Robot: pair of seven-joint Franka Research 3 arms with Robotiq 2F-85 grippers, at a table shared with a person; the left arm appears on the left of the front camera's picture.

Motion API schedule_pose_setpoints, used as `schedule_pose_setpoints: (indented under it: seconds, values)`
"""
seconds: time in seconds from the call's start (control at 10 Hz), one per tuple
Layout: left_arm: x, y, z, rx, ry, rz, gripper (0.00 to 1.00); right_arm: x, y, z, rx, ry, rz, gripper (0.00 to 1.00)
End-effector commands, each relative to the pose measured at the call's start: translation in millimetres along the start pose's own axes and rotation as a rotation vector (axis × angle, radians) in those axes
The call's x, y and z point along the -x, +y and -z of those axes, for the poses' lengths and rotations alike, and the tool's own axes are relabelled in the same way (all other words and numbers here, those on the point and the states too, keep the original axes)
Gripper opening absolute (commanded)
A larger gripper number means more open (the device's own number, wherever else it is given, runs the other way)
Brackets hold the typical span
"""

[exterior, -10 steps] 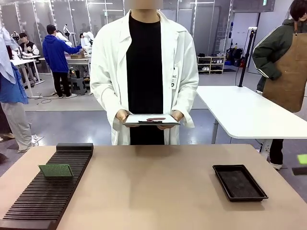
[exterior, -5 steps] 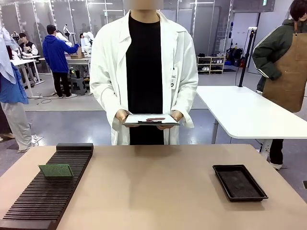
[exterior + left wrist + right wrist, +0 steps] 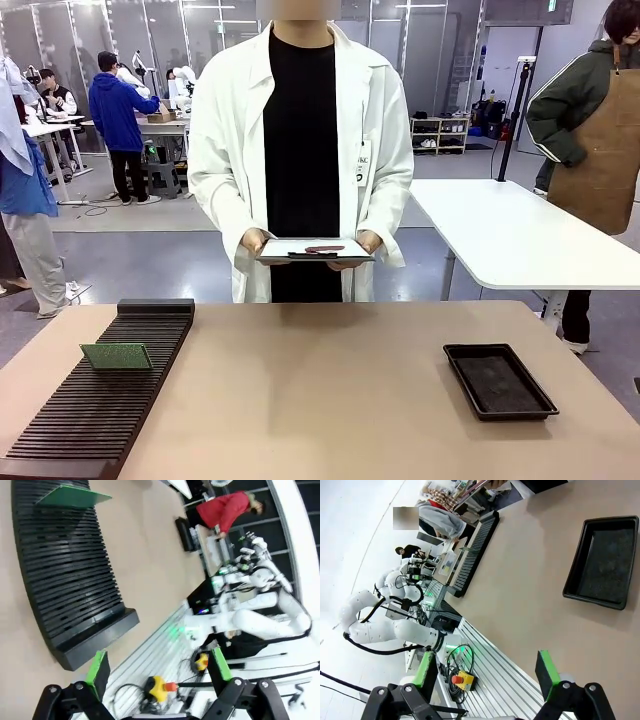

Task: Inspect the PCB.
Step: Pick up the Blank PCB and present it to the human.

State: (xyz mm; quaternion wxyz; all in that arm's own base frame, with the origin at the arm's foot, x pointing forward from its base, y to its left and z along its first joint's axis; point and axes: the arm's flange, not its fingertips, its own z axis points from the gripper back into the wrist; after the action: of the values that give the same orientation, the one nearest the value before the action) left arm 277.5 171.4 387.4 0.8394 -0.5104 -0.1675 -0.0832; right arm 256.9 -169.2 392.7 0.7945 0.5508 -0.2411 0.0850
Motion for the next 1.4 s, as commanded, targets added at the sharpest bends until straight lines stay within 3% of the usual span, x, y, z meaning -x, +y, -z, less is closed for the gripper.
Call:
schedule_pose_setpoints:
  seconds: [0.0,0.2,0.4,0.5,0.6,0.8,1.0,1.1,1.2,1.3]
  values:
    - [-14,-42,3,-0.223,0.043,0.125,1.0,-3,0,-1,-0.01,-0.011,-0.021,1.0]
    - [-43,-80,8,-0.444,0.092,0.254,1.0,-3,0,-1,-0.01,-0.011,-0.021,1.0]
    - [-73,-116,41,-0.663,0.197,0.518,1.0,-3,0,-1,-0.01,-0.011,-0.021,1.0]
    - [-89,-136,67,-0.809,0.228,0.709,1.0,-3,0,-1,-0.01,-0.011,-0.021,1.0]
    - [-98,-149,89,-0.824,0.287,0.873,1.0,-3,0,-1,-0.01,-0.011,-0.021,1.0]
    - [-111,-157,129,-0.955,0.456,1.064,1.0,-3,0,-1,-0.01,-0.011,-0.021,1.0]
    - [-118,-157,159,-1.011,0.6,1.166,1.0,-3,0,-1,-0.01,-0.011,-0.021,1.0]
    - [-120,-156,166,-1.021,0.608,1.175,1.0,-3,0,-1,-0.01,-0.011,-0.021,1.0]
    - [-118,-154,167,-0.909,0.63,1.155,1.0,-3,0,-1,-0.01,-0.011,-0.021,1.0]
    - [-122,-166,165,-0.982,0.633,1.187,1.0,-3,0,-1,-0.01,-0.011,-0.021,1.0]
